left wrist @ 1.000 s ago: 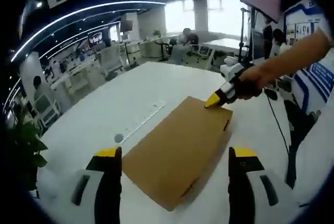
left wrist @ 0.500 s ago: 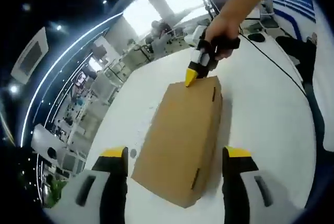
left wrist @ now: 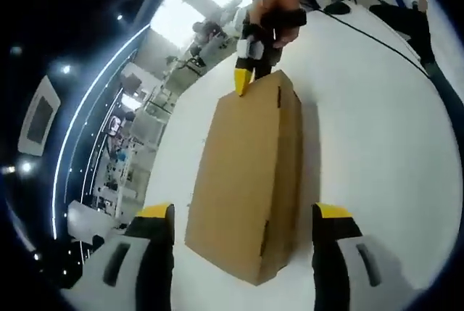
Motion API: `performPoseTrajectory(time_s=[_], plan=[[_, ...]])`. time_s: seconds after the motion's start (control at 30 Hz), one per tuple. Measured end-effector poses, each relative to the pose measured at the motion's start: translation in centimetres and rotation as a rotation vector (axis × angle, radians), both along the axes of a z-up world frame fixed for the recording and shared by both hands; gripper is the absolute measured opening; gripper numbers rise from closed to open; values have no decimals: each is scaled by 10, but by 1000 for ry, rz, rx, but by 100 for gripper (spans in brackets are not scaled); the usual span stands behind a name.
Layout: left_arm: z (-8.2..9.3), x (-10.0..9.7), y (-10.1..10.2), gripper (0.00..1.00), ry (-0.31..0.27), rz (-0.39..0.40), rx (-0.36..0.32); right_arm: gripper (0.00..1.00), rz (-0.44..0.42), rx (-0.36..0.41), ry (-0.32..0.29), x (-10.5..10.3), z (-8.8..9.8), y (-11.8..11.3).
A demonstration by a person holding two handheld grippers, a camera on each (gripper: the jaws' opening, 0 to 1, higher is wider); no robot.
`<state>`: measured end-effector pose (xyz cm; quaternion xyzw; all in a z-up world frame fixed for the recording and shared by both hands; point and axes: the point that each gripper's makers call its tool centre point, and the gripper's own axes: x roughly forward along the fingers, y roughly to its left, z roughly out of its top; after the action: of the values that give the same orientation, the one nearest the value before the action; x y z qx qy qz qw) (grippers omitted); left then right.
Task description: Operate the shoe box by opening the lid, removing the specified soft item, and placing it in the target area until the item is outside and the box remains undamaged.
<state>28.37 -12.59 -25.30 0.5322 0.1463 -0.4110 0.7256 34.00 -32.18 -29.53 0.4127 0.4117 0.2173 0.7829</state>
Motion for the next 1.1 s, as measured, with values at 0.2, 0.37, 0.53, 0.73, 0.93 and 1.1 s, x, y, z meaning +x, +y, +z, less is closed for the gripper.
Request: performPoseTrajectory(time_s=[0.2, 0.37, 0.53, 0.73, 0.93, 1.1], plan=[[-21, -1, 7, 80, -34, 1, 63, 30, 3, 5, 4, 1, 0, 0], [-28, 0, 12, 77, -74, -14, 110, 30, 3, 6, 5, 0, 0, 0], [-34, 5, 16, 73, -117, -16, 154, 30, 0, 7, 2, 1, 0, 0], [-41, 12, 17, 63, -165, -18, 194, 30, 11, 7, 11, 1, 0, 0], [-44, 16, 15, 57, -189, -18, 204, 30, 9, 4, 16, 2, 0, -1], [-47, 15, 15, 54, -199, -26, 217, 30, 8, 5, 19, 4, -2, -2]])
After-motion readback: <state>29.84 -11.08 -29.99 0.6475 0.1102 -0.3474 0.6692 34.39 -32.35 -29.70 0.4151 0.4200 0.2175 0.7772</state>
